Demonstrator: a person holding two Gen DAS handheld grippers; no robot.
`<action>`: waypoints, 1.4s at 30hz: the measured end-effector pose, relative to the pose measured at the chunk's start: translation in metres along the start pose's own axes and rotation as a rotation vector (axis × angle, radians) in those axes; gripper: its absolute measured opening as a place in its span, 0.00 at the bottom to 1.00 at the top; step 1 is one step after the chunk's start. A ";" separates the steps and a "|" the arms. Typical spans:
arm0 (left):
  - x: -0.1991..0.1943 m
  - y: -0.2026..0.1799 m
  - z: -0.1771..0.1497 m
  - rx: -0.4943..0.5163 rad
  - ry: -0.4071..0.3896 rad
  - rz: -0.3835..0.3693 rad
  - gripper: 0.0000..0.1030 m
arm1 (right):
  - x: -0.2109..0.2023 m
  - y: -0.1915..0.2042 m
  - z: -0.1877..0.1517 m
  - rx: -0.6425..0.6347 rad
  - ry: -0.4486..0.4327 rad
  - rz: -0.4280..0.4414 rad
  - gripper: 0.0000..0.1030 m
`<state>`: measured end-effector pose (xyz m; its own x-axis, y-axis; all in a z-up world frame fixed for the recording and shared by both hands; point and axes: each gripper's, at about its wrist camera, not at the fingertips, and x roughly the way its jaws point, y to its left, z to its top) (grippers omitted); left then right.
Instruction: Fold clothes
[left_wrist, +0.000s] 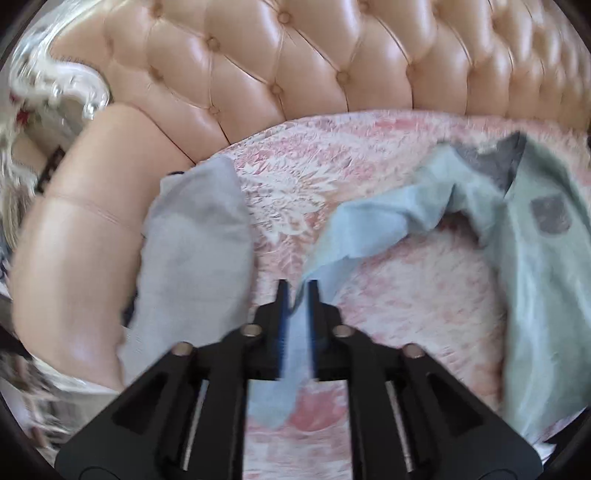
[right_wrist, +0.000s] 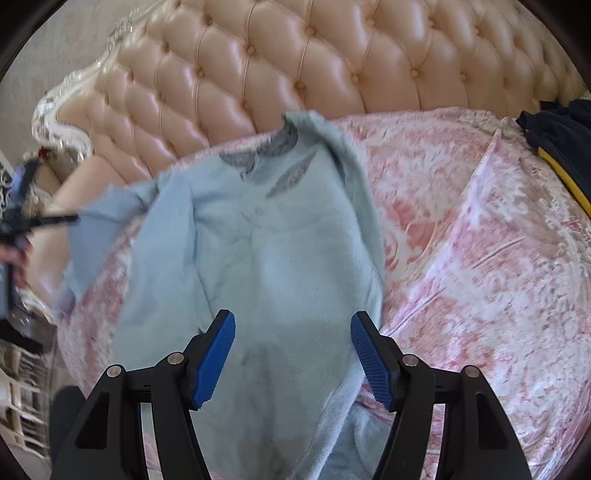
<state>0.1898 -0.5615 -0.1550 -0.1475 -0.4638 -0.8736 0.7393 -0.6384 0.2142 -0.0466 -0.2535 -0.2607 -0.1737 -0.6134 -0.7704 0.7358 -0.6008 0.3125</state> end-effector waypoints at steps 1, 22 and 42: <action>-0.003 0.002 0.000 -0.032 -0.019 -0.009 0.38 | -0.007 0.000 0.008 -0.004 -0.027 -0.011 0.72; 0.133 -0.104 0.127 0.132 0.131 -0.329 0.55 | 0.137 -0.020 0.188 -0.193 0.088 -0.092 0.63; 0.079 -0.171 0.176 0.198 0.030 -0.450 0.09 | 0.030 -0.081 0.216 -0.126 -0.084 -0.240 0.03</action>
<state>-0.0640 -0.5970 -0.1836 -0.4028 -0.0991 -0.9099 0.4665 -0.8775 -0.1110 -0.2527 -0.3345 -0.1891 -0.4022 -0.5049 -0.7638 0.7420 -0.6684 0.0511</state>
